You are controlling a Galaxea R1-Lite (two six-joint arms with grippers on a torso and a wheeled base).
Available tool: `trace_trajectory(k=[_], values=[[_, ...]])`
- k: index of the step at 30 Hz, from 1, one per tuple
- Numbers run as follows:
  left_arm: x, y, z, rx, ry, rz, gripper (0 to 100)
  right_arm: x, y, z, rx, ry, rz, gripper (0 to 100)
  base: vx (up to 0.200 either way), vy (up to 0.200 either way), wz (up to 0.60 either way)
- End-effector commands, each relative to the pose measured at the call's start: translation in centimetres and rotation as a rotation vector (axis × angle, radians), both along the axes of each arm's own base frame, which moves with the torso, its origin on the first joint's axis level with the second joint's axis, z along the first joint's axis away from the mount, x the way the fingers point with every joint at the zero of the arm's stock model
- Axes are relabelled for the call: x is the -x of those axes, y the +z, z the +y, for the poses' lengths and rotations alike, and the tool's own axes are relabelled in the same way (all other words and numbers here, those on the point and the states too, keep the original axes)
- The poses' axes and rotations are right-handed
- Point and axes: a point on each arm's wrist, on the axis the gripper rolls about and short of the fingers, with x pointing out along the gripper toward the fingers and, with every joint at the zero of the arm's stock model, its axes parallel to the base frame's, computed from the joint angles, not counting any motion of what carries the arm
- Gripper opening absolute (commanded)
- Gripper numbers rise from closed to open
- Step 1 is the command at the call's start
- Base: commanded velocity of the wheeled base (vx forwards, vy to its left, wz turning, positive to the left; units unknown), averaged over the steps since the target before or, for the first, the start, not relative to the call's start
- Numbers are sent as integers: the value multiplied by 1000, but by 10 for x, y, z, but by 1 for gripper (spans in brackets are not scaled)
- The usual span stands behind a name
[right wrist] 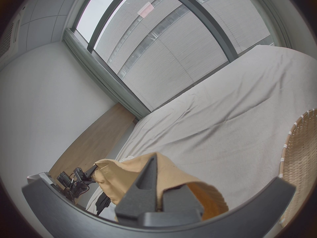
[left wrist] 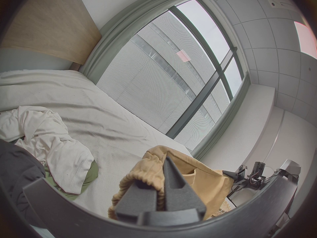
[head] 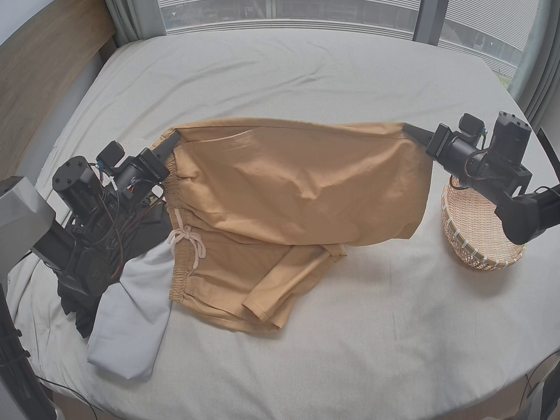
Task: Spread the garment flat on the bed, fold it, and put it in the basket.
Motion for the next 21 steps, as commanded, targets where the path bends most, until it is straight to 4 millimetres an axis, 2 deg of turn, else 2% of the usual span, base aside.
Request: trace_trajectory(k=[1, 10, 11, 14, 15, 21], values=[[-16, -14, -3, -2, 1, 15, 0, -24, -23, 4, 7, -3, 31, 0, 0, 0, 0], [-34, -28, -5, -3, 6, 23, 0, -44, -37, 2, 2, -16, 17, 0, 0, 0, 0], [-37, -29, -4, -3, 9, 25, 100, -46, -37, 1, 1, -17, 10, 0, 0, 0, 0], [-42, -29, 1, -3, 27, 33, 100, -50, -41, -2, 1, -28, 13, 0, 0, 0, 0], [-44, -28, 1, -4, 25, 35, 100, -51, -41, -4, 1, -31, 13, 100, 0, 0, 0], [-49, -27, 5, 11, 36, 75, 100, -65, -45, -11, -12, -110, -18, 100, 0, 0, 0]])
